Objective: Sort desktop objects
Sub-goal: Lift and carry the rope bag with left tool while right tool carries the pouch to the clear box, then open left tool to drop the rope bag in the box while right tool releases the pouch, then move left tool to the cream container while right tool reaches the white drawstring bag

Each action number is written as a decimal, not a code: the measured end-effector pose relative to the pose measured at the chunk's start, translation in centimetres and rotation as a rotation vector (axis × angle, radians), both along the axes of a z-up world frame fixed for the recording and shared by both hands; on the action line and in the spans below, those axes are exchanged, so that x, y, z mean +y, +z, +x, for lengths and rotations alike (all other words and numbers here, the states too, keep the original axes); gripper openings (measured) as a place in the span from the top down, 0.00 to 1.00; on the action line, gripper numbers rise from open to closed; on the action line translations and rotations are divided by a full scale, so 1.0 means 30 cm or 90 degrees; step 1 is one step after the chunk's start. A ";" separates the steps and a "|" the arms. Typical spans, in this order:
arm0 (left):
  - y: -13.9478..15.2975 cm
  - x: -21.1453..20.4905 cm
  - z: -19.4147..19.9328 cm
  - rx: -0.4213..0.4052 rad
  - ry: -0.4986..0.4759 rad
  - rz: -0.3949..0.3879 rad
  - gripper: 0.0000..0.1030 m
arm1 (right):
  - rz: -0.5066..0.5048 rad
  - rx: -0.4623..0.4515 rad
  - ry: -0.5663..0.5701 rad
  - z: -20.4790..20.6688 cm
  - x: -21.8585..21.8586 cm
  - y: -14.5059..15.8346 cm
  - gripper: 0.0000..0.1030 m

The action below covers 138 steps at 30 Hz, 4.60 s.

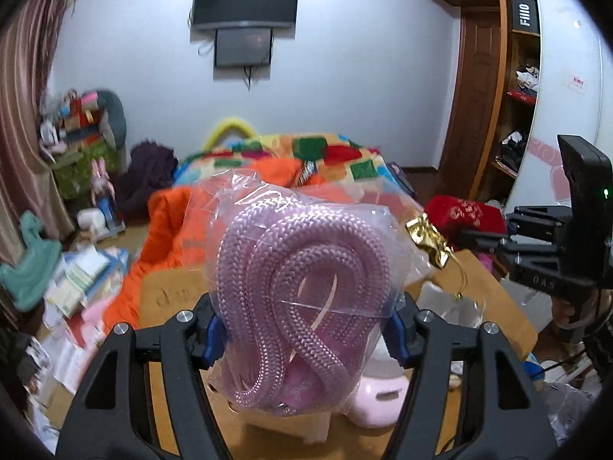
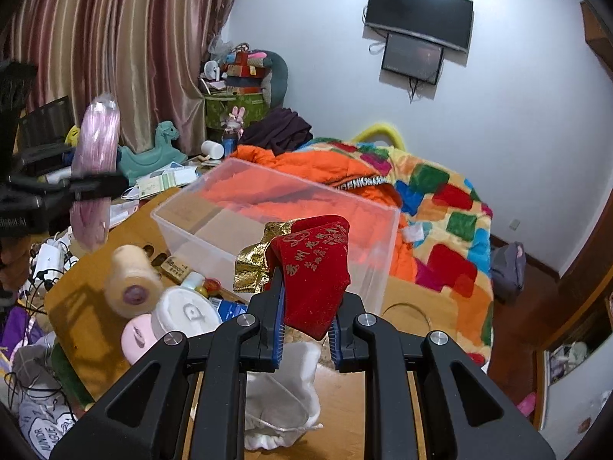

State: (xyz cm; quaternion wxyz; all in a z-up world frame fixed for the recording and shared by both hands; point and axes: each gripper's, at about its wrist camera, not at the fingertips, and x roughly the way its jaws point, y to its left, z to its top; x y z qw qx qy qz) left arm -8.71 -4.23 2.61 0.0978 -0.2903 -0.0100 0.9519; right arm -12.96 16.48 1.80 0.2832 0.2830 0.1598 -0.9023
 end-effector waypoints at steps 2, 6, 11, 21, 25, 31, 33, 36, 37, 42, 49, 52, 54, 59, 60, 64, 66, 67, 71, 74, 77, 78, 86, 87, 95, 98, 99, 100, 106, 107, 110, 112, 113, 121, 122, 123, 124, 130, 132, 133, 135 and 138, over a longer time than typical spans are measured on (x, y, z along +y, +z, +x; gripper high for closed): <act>-0.024 -0.006 -0.014 -0.015 -0.001 0.005 0.37 | -0.009 -0.017 0.000 -0.010 0.006 -0.019 0.84; -0.030 -0.024 -0.026 -0.010 0.001 0.019 0.37 | -0.013 -0.030 0.000 -0.027 0.004 -0.032 0.84; -0.094 -0.028 -0.038 0.003 0.014 0.039 0.37 | -0.021 -0.028 0.005 -0.022 -0.005 -0.025 0.84; -0.148 -0.022 -0.061 -0.011 0.012 0.057 0.37 | -0.016 -0.032 0.013 -0.010 -0.026 -0.025 0.84; -0.123 -0.010 -0.056 -0.003 0.003 0.048 0.37 | -0.017 -0.036 0.014 -0.020 -0.030 -0.028 0.84; -0.038 0.004 -0.071 0.017 -0.015 0.041 0.37 | -0.030 -0.036 0.012 -0.052 -0.030 -0.004 0.84; -0.007 0.008 -0.092 0.018 -0.023 0.048 0.37 | -0.032 -0.027 0.007 -0.068 -0.031 0.012 0.84; 0.026 0.008 -0.142 0.011 -0.027 0.054 0.37 | -0.034 -0.022 -0.001 -0.100 -0.037 0.025 0.84; 0.033 0.009 -0.164 0.005 -0.029 0.054 0.37 | -0.033 -0.020 -0.004 -0.113 -0.037 0.026 0.84; 0.027 0.021 -0.278 -0.041 -0.030 0.042 0.37 | -0.018 -0.022 -0.018 -0.196 -0.052 0.015 0.84; -0.009 0.064 -0.395 -0.098 -0.046 0.006 0.37 | 0.006 -0.059 -0.020 -0.297 -0.079 -0.057 0.84; -0.034 0.080 -0.432 -0.121 -0.053 -0.014 0.37 | 0.018 -0.082 -0.012 -0.325 -0.089 -0.096 0.84; -0.055 0.097 -0.453 -0.140 -0.057 -0.039 0.37 | 0.030 -0.088 -0.004 -0.337 -0.098 -0.114 0.84; -0.120 0.145 -0.494 -0.171 -0.067 -0.101 0.37 | 0.062 -0.098 0.013 -0.347 -0.125 -0.147 0.83; -0.128 0.151 -0.498 -0.175 -0.070 -0.104 0.37 | 0.066 -0.101 0.016 -0.350 -0.129 -0.149 0.83; -0.159 0.154 -0.519 -0.204 -0.079 -0.096 0.37 | 0.091 -0.102 0.028 -0.355 -0.148 -0.165 0.81; -0.165 0.148 -0.530 -0.217 -0.079 -0.088 0.37 | 0.099 -0.104 0.035 -0.353 -0.158 -0.176 0.81; -0.165 0.148 -0.531 -0.217 -0.078 -0.091 0.37 | 0.102 -0.107 0.037 -0.353 -0.162 -0.176 0.81; -0.169 0.151 -0.521 -0.215 -0.079 -0.098 0.37 | 0.112 -0.096 0.038 -0.351 -0.180 -0.172 0.77; -0.165 0.154 -0.517 -0.217 -0.080 -0.098 0.36 | 0.116 -0.090 0.028 -0.348 -0.184 -0.170 0.66; -0.160 0.157 -0.508 -0.213 -0.078 -0.101 0.35 | 0.114 -0.080 0.017 -0.338 -0.177 -0.163 0.55; -0.156 0.159 -0.504 -0.212 -0.077 -0.100 0.35 | 0.114 -0.075 0.014 -0.331 -0.173 -0.158 0.53; -0.058 0.173 -0.437 -0.157 -0.078 -0.105 0.21 | 0.117 -0.036 0.001 -0.258 -0.151 -0.115 0.40; -0.044 0.176 -0.422 -0.151 -0.078 -0.108 0.20 | 0.118 -0.031 -0.001 -0.249 -0.148 -0.107 0.39; 0.027 0.176 -0.332 -0.125 -0.072 -0.103 0.13 | 0.111 0.025 -0.018 -0.142 -0.116 -0.036 0.22; 0.056 0.162 -0.282 -0.112 -0.063 -0.100 0.10 | 0.109 0.043 -0.024 -0.096 -0.096 -0.015 0.19; 0.063 0.158 -0.268 -0.108 -0.060 -0.100 0.10 | 0.107 0.050 -0.028 -0.075 -0.086 -0.005 0.18; 0.071 0.152 -0.248 -0.103 -0.055 -0.100 0.09 | 0.105 0.053 -0.029 -0.068 -0.078 0.001 0.17; 0.095 0.105 -0.134 -0.084 -0.036 -0.101 0.07 | 0.084 0.071 -0.048 0.015 -0.014 0.038 0.14; 0.093 0.098 -0.119 -0.083 -0.035 -0.102 0.07 | 0.079 0.073 -0.051 0.027 -0.002 0.043 0.13; 0.076 0.071 -0.064 -0.081 -0.023 -0.111 0.06 | 0.069 0.074 -0.059 0.060 0.031 0.046 0.12; 0.058 0.049 -0.033 -0.084 -0.018 -0.111 0.06 | 0.065 0.074 -0.064 0.082 0.051 0.043 0.10; 0.050 0.039 -0.022 -0.086 -0.017 -0.108 0.06 | 0.062 0.072 -0.066 0.092 0.058 0.041 0.10; -0.049 -0.029 0.071 -0.110 -0.006 -0.077 0.06 | 0.037 0.040 -0.071 0.143 0.097 -0.018 0.09; -0.066 -0.035 0.084 -0.115 -0.005 -0.072 0.06 | 0.034 0.035 -0.074 0.145 0.102 -0.034 0.09; -0.081 -0.041 0.094 -0.119 -0.005 -0.067 0.06 | 0.032 0.032 -0.076 0.150 0.104 -0.043 0.09; -0.100 -0.046 0.107 -0.124 -0.006 -0.062 0.06 | 0.030 0.028 -0.079 0.155 0.107 -0.060 0.09; -0.203 -0.062 0.155 -0.152 -0.010 -0.051 0.06 | 0.043 0.005 -0.078 0.173 0.115 -0.136 0.09; -0.226 -0.064 0.161 -0.158 -0.015 -0.045 0.06 | 0.045 -0.007 -0.074 0.180 0.112 -0.160 0.09; -0.239 -0.062 0.163 -0.159 -0.018 -0.044 0.06 | 0.045 -0.012 -0.072 0.184 0.111 -0.168 0.09; -0.264 -0.060 0.163 -0.160 -0.017 -0.049 0.06 | 0.047 -0.015 -0.067 0.194 0.108 -0.185 0.09; -0.293 -0.054 0.154 -0.166 -0.016 -0.057 0.06 | 0.055 -0.011 -0.062 0.200 0.099 -0.203 0.09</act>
